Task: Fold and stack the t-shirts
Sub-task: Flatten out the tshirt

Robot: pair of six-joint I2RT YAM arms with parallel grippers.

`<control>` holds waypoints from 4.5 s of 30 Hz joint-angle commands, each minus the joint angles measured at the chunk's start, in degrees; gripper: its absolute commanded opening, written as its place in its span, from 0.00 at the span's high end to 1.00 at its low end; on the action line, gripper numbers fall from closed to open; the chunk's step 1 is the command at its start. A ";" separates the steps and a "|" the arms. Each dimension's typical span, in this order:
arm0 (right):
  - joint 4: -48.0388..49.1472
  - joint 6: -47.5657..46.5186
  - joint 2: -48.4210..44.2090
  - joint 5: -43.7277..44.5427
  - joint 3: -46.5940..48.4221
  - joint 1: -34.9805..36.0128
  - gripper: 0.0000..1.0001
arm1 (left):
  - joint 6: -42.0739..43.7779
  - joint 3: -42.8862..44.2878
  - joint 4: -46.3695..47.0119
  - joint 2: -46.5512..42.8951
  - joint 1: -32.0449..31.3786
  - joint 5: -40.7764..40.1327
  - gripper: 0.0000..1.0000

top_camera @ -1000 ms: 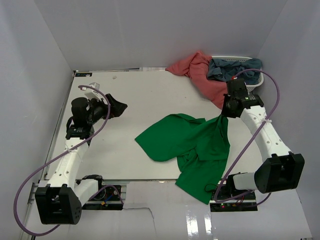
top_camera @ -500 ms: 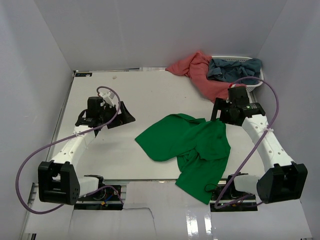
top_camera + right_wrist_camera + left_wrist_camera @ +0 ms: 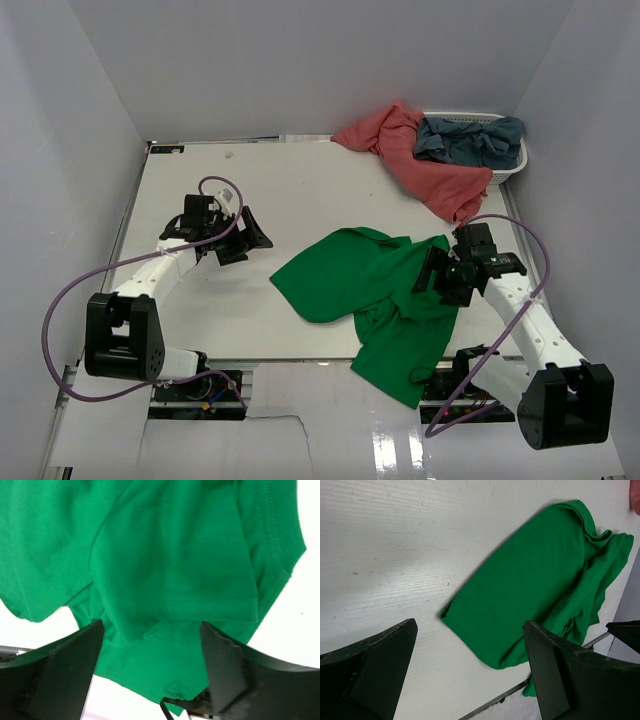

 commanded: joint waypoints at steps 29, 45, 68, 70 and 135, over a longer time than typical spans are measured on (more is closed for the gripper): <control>-1.13 10.86 4.71 18.40 -4.08 -3.02 0.35 | 1.70 2.49 0.24 -0.87 0.11 -1.24 0.02; 2.39 11.57 7.09 16.47 -6.80 -3.19 0.47 | 2.67 2.75 -0.47 -0.17 0.02 -1.94 0.02; 1.16 10.96 5.33 16.65 -2.24 -3.19 0.92 | -1.63 -0.23 1.99 2.47 -0.15 2.36 0.02; 0.72 10.60 5.24 16.56 -0.40 -3.19 0.92 | -2.33 -0.85 3.04 3.26 -0.33 3.42 0.02; -0.59 0.51 3.74 11.55 14.62 -3.19 0.92 | -6.29 6.95 0.25 17.16 -6.04 5.27 1.00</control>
